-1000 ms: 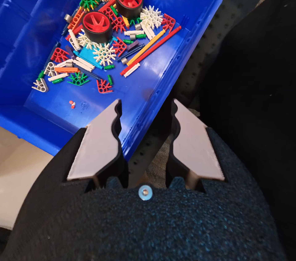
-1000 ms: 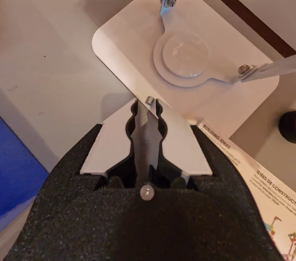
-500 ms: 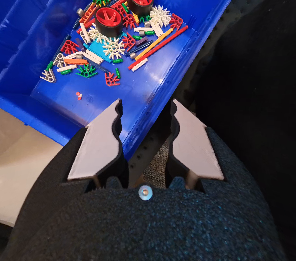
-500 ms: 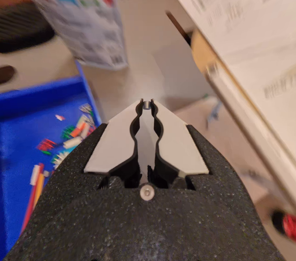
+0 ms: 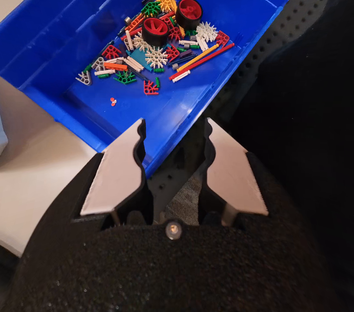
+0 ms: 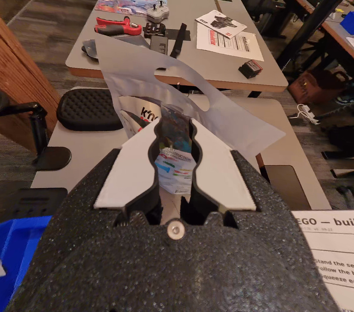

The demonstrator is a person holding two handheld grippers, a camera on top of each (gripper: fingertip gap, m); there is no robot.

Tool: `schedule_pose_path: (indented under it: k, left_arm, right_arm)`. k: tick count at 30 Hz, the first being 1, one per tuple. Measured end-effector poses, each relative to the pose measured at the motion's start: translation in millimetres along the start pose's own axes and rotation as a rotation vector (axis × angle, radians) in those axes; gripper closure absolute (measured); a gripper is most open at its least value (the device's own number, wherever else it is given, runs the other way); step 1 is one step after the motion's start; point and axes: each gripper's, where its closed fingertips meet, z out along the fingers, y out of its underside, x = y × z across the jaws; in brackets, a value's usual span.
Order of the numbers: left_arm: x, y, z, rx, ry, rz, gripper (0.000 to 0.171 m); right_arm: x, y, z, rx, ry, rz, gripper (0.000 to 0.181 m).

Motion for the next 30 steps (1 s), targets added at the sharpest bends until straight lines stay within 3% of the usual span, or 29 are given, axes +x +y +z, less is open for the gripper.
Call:
schedule_pose_path:
  k: [5,11,15,21,25,27,30]
  left_arm:
    - [-11,6,-15,0.029,-0.03,0.001,0.112]
    - [-56,6,-33,0.079,-0.09,-0.07,0.113]
    - [-68,-15,-14,0.057,-0.029,0.011,0.115]
    - [-47,-78,70,-0.024,0.134,0.257,0.109]
    - [-38,-86,128,-0.094,0.185,0.351,0.107]
    - [-35,-81,147,-0.132,0.189,0.369,0.108]
    - [-31,-69,165,-0.168,0.199,0.392,0.11]
  right_arm:
    - [3,26,-54,-0.011,0.03,0.064,0.154]
    - [-19,173,-166,-0.282,0.051,0.296,0.151]
    - [-63,227,-215,-0.393,0.043,0.41,0.145]
    - [-109,261,-229,-0.524,0.05,0.423,0.137]
    - [-137,283,-212,-0.746,-0.034,0.265,0.129]
    - [-145,303,-208,-0.912,-0.081,0.161,0.121]
    - [-144,316,-200,-1.032,-0.098,0.068,0.12]
